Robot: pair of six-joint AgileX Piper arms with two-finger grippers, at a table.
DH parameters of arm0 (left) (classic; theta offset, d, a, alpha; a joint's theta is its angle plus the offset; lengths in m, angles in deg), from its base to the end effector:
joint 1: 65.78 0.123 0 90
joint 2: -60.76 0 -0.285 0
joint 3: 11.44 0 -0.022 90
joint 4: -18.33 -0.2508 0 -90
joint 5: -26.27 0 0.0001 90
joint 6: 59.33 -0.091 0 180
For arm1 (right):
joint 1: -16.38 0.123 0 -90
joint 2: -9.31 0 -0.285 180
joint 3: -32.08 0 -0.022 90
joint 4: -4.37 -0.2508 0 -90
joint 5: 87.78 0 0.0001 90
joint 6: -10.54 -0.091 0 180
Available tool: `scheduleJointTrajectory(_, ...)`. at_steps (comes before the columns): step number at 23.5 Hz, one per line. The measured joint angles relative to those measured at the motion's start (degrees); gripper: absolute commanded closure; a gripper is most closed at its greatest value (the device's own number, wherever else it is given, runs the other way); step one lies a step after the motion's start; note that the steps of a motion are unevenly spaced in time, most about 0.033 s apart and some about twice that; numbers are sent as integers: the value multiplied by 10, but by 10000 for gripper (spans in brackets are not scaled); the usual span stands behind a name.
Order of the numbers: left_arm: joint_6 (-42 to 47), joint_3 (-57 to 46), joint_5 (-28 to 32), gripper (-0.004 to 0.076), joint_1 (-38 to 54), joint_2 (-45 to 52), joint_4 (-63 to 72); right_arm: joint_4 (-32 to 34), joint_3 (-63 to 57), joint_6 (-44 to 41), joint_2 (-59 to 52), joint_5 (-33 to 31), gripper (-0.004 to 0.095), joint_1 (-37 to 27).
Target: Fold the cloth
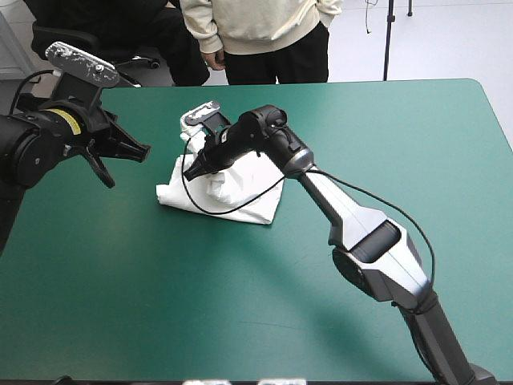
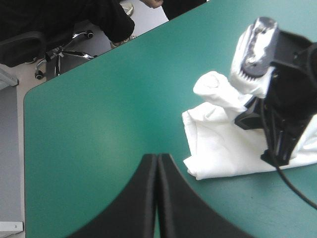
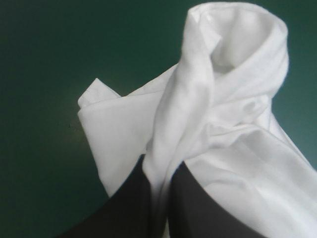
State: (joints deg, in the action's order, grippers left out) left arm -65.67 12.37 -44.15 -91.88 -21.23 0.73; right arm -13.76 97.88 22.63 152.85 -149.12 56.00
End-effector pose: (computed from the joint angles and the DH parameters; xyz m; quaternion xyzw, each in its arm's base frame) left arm 0.2186 -0.0782 0.5027 0.2331 0.8596 0.0763 0.4483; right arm 0.3911 0.3561 0.3022 -0.3833 0.8424 0.2336 0.2982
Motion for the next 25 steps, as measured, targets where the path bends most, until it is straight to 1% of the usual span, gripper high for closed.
scheduleJointTrajectory(2,0,0,0,741,0,-1,12,16,48,-6,39,-10,800,12)
scheduleJointTrajectory(3,0,0,0,741,0,-1,15,16,55,-1,50,-10,632,15)
scheduleJointTrajectory(4,0,0,0,741,0,-1,24,-2,64,27,65,-8,455,19)
scheduleJointTrajectory(5,0,0,0,741,0,-1,27,-34,67,58,72,-3,358,23)
scheduleJointTrajectory(6,0,0,0,741,0,-1,27,-58,68,81,76,2,291,26)
scheduleJointTrajectory(7,0,0,0,741,0,-2,29,-85,72,112,78,8,290,30)
scheduleJointTrajectory(8,0,0,0,741,0,-2,29,-99,78,126,78,9,314,34)
scheduleJointTrajectory(9,0,0,0,741,0,-2,29,-109,91,139,78,7,335,36)
scheduleJointTrajectory(10,0,0,0,741,0,-2,29,-109,99,141,77,0,377,37)
scheduleJointTrajectory(12,-1,0,-1,741,0,-2,29,-73,123,106,69,-44,441,35)
scheduleJointTrajectory(13,-1,0,-1,741,0,-2,28,-39,134,66,62,-80,451,32)
scheduleJointTrajectory(14,-1,0,-1,741,0,-2,27,-20,135,41,55,-91,460,28)
scheduleJointTrajectory(16,-1,0,0,741,0,-2,27,-4,128,12,34,-100,465,18)
scheduleJointTrajectory(20,-1,0,-1,741,0,-3,18,19,49,2,-39,-101,470,3)
scheduleJointTrajectory(23,-1,0,-1,741,0,-3,16,34,-49,12,-112,-101,500,-8)
scheduleJointTrajectory(25,-1,0,-1,741,0,-3,15,39,-140,24,-167,-100,513,-22)
